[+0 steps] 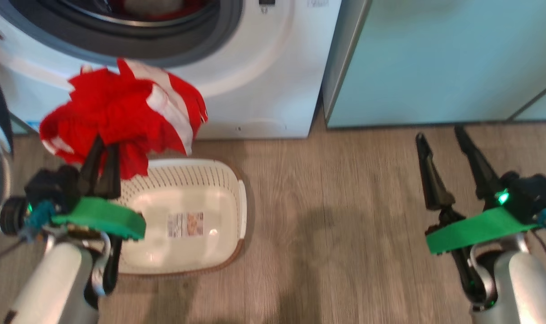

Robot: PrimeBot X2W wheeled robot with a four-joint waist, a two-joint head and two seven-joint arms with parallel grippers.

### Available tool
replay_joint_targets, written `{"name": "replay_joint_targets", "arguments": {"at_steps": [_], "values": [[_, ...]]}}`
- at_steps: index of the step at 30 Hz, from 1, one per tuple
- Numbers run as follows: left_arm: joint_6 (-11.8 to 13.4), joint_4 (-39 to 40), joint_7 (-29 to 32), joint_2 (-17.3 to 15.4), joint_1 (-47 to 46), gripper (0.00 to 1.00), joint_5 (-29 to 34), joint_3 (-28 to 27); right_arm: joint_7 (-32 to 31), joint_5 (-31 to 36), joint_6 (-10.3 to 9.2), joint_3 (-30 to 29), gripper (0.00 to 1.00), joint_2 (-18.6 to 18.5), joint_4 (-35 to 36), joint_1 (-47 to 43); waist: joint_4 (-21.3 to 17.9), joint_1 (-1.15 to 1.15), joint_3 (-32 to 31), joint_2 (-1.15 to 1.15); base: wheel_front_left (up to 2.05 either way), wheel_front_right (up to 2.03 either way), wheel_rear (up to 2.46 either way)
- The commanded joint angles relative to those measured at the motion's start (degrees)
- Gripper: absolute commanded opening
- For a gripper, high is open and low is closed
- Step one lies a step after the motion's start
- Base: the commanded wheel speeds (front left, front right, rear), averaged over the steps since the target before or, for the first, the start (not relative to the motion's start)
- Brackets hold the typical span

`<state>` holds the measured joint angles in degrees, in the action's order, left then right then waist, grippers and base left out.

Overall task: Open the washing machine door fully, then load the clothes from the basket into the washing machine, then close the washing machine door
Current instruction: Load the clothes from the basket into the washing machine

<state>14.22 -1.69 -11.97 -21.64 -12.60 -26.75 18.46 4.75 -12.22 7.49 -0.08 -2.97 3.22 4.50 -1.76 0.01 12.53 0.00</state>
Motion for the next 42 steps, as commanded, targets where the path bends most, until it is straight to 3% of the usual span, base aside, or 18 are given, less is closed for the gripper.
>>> {"name": "replay_joint_targets", "arguments": {"at_steps": [1, 10, 18, 25, 34, 42], "values": [[-0.6, 0.3, -0.7, -1.2, -4.7, 0.0, -0.4, -2.9, -0.1, 0.4, 0.0, 0.9, 1.0, 0.1, 3.0, 2.8, -0.6, -0.01, 4.8, 0.0, 0.0, 0.0, 0.0], [-6.7, -12.4, 2.5, -3.8, -21.4, 0.0, -4.4, -5.7, 1.6, -0.7, 0.0, 2.0, 1.0, 0.1, 4.5, 6.1, -4.5, -0.01, 15.0, 0.0, 0.0, 0.0, 0.0], [-13.3, -24.9, 10.2, -8.8, -37.9, 0.0, -7.6, -7.0, 6.2, -3.6, 0.0, 3.8, 1.0, 0.1, 1.5, 8.9, -10.4, -0.01, 21.9, 0.0, 0.0, 0.0, 0.0], [-16.9, -33.3, 19.9, -13.5, -50.6, 0.0, -9.2, -7.0, 9.2, -6.4, 0.0, 5.8, 1.0, 0.1, -1.6, 10.8, -15.1, -0.01, 26.7, 0.0, 0.0, 0.0, 0.0], [-17.7, -37.2, 28.1, -18.2, -64.2, 0.0, -9.2, -7.1, 10.2, -8.7, 0.0, 8.3, 1.0, 0.1, -2.7, 12.8, -18.7, -0.01, 32.9, 0.0, 0.0, 0.0, 0.0], [-17.5, -38.7, 23.8, -21.2, -73.6, 0.0, -6.2, -7.0, 10.2, -10.5, 0.0, 9.6, 1.0, 0.1, -1.2, 14.7, -20.5, -0.01, 36.5, 0.0, 0.0, 0.0, 0.0]]}}
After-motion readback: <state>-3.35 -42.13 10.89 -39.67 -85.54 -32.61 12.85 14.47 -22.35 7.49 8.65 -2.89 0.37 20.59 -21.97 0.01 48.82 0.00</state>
